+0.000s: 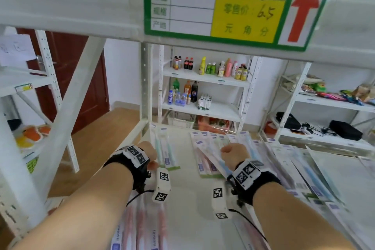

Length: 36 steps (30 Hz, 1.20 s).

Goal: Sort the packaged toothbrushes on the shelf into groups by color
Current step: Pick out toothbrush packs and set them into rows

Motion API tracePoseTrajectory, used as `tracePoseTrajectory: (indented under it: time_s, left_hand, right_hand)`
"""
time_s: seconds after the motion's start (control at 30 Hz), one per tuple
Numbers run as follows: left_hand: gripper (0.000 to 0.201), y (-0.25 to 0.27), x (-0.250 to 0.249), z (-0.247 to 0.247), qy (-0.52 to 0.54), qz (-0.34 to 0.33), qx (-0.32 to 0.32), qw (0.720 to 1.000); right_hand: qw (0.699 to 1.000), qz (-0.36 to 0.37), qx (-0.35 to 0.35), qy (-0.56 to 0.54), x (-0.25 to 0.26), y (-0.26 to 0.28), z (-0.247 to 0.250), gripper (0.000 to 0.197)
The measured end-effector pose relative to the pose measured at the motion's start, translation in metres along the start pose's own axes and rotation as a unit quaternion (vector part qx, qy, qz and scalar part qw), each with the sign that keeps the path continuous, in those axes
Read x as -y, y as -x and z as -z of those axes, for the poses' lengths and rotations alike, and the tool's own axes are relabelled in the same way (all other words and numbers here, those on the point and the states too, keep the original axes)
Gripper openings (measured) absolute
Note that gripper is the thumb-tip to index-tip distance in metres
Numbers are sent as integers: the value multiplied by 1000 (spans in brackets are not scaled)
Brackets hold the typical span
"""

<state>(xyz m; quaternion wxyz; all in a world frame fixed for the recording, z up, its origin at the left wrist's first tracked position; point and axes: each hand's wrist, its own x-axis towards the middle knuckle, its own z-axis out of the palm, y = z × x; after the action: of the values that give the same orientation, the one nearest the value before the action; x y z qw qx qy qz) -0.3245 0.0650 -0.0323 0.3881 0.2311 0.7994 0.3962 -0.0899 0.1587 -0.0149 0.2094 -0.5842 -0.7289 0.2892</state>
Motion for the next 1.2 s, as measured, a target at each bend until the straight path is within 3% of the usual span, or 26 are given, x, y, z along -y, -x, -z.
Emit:
tracePoseTrajectory:
  time_s: [0.03,0.07,0.13,0.17,0.2,0.27,0.33,0.5,0.67,0.77,0.87,1.0,1.1,1.2]
  left_hand:
    - [39,-4,-2,2,35,52,-19,998]
    - [39,-13,-2,0,-21,71,-37,997]
    - [36,-15,3,-9,-208,-1,-71,975]
    - [34,-6,0,-11,-240,-47,-67,967]
    - [34,5,-6,-14,-210,-69,-53,974]
    - [40,21,-18,-16,-6,-60,-13,998]
    - [45,31,-21,-27,37,-95,-3,995]
    - [33,50,-22,-54,45,-77,42,995]
    - [22,60,-27,-71,33,-101,67,992]
    - [17,66,-34,-87,31,-114,92,989]
    - [13,76,-43,-111,18,-130,131,983]
    - [18,90,-57,-155,-29,-148,168,974]
    - [17,93,-66,-187,-113,-168,170,964]
    - [26,92,-74,-213,-188,-172,164,953]
  right_hand:
    - [998,-2,3,61,-7,-3,10,23]
    - [993,-9,19,116,-13,-7,17,21]
    - [979,-31,65,190,-23,-10,23,18]
    - [973,-36,84,211,-27,-10,22,22]
    - [970,-41,94,223,-32,-11,20,25]
    - [966,-48,95,237,-39,-11,12,28]
    - [963,-51,89,250,-43,-12,5,32]
    - [957,-32,96,273,-45,-14,-1,34]
    - [988,-38,83,128,-40,-18,14,28]
    - [999,-8,8,-44,-43,-14,32,25]
    - [979,10,-92,-182,-52,-5,58,22]
    - [933,-30,-205,-295,-81,4,97,29]
    - [896,-49,-239,-371,-108,19,123,21]
    - [899,-63,-241,-360,-137,37,144,20]
